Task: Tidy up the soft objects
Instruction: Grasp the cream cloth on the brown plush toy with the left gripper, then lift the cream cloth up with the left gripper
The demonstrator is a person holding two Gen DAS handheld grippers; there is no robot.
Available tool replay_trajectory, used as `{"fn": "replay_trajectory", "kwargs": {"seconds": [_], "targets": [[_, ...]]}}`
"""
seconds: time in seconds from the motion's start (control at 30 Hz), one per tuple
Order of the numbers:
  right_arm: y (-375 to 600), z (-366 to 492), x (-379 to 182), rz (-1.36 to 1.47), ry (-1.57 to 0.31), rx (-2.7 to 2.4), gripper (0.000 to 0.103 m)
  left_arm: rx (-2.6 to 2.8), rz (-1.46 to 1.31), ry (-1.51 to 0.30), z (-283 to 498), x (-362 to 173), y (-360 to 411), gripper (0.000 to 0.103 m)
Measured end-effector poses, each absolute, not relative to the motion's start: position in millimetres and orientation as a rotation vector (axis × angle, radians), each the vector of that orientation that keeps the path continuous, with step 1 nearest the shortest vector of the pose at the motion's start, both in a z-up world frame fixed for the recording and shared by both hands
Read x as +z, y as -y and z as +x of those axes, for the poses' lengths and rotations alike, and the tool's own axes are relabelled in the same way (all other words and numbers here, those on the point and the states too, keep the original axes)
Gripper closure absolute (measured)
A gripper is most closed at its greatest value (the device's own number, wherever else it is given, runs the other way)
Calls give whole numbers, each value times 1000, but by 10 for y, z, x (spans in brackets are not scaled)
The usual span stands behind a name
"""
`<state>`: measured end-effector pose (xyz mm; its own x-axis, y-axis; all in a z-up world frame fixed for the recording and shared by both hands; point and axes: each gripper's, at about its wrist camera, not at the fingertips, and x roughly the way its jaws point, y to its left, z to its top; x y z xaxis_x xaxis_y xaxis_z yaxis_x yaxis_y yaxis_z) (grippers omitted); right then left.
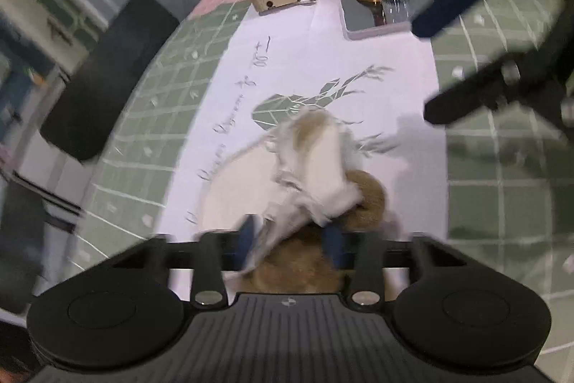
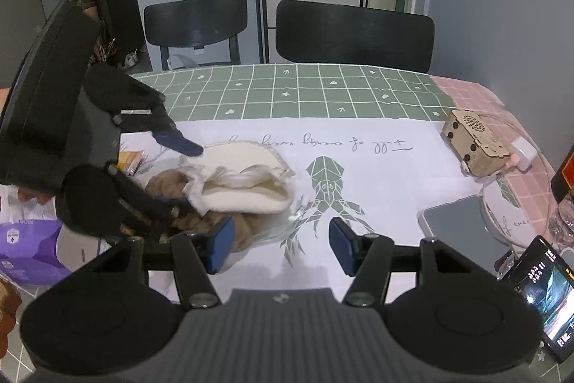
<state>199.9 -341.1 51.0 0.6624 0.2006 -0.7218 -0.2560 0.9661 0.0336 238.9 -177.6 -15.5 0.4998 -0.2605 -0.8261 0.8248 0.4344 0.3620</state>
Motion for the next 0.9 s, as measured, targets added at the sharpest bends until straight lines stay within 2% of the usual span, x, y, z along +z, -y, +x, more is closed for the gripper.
{"fn": "replay_trajectory", "kwargs": {"seconds": [0.13,0.27,0.53,0.9], "targets": [[3388,2011,465,-87,-819,257,45,-741,762,-800,2451,-92,1705,96],[3358,2042,398,-110,-839,259,45,-737,705,-801,2444,23,1593,96],[3234,2049,274,-160,-863,278,45,-587,625,-678,2437,427,1215,98],[3120,2020,207,-198,-874,296,45,-319,638,-667,2345,730,231,98]]}}
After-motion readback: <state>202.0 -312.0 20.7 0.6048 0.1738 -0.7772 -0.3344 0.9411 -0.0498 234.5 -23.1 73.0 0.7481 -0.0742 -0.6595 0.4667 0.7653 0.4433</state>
